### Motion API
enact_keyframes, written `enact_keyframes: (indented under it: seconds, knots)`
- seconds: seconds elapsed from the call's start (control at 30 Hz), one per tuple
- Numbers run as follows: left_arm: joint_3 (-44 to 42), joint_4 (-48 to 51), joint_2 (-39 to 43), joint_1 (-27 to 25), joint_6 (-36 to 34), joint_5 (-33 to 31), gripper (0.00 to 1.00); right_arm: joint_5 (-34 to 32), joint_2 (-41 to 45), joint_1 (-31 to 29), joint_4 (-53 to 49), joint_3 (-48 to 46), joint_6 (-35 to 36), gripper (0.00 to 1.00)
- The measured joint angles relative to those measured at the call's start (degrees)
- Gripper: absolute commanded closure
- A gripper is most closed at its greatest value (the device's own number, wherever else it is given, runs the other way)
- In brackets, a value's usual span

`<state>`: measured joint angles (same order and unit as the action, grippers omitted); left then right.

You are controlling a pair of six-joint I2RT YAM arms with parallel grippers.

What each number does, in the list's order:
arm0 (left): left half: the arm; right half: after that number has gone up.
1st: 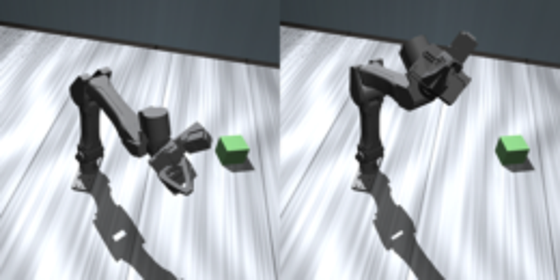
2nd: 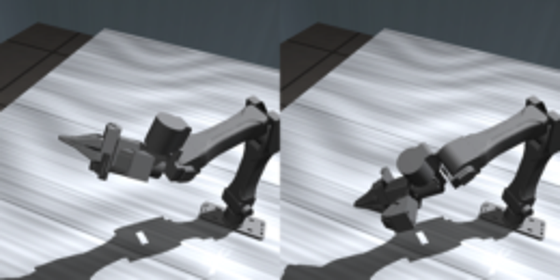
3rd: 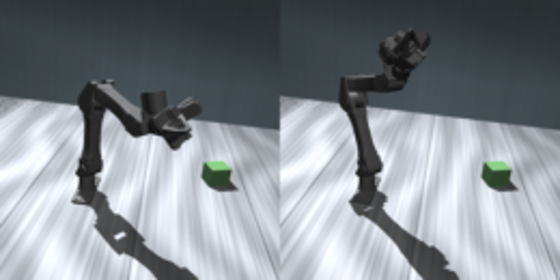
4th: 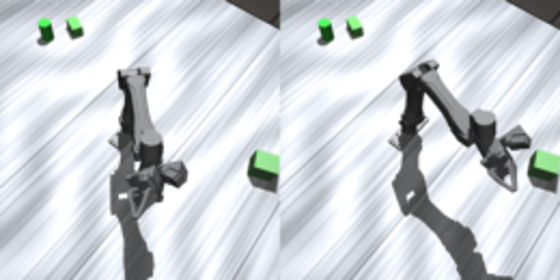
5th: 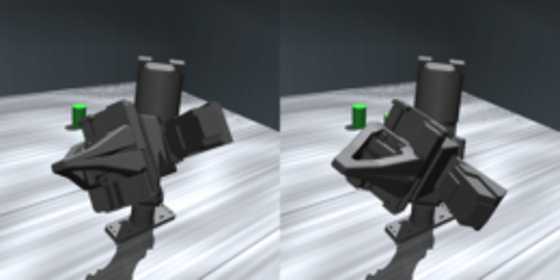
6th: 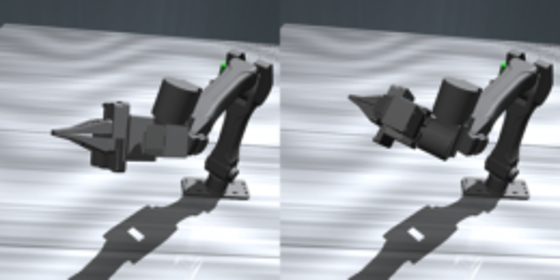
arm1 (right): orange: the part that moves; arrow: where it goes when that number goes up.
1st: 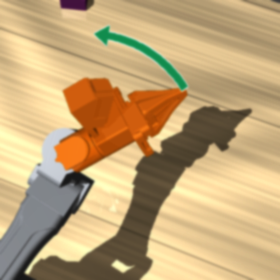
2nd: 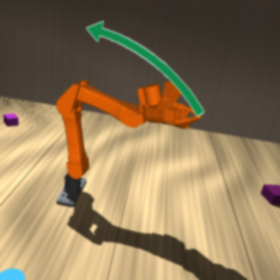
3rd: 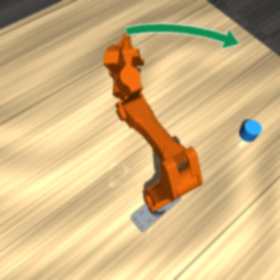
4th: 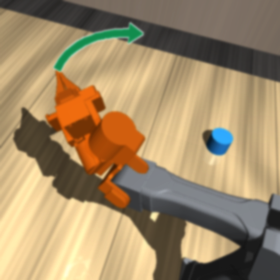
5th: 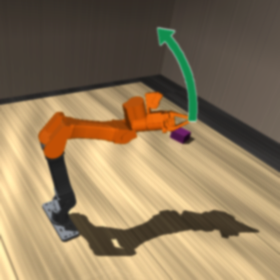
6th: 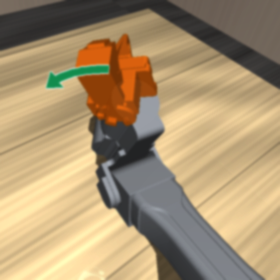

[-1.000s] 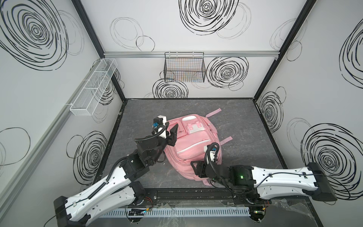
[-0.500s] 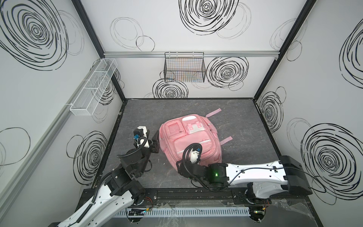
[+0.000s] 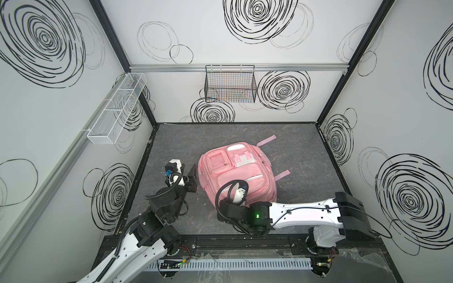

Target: Pack the student bag

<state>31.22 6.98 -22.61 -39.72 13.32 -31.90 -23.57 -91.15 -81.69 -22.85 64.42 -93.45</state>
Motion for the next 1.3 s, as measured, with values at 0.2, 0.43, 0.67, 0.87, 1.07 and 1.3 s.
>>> enact_keyframes:
  seconds: [0.2, 0.43, 0.67, 0.87, 1.07, 1.3]
  knots:
    - [-0.3, 0.0, 0.9, 1.0, 0.0, 0.8, 0.46, 1.8, -1.8, 2.2, -1.8, 0.7, -2.3, 0.58]
    - [-0.6, 0.0, 1.4, 2.0, 0.0, 1.7, 0.46, 4.2, -2.0, 3.8, -2.2, -0.6, -5.2, 0.67]
    - [-0.6, 0.0, 1.5, 2.9, 0.0, 2.6, 0.46, 4.7, -2.0, 4.0, -2.2, -2.0, -5.7, 0.85]
    - [-0.6, 0.0, 1.3, 3.8, 0.0, 3.6, 0.46, 3.5, -2.0, 2.8, -3.0, -1.9, -4.0, 1.0]
    - [-0.6, -0.3, 0.0, 4.2, -1.7, 6.1, 0.46, 1.9, -1.8, 1.8, -4.8, -1.4, 1.4, 1.0]
    - [-0.6, -0.9, -2.7, 4.2, -12.7, 21.6, 0.39, 5.1, 3.8, 3.7, -5.2, -1.5, 17.5, 1.0]
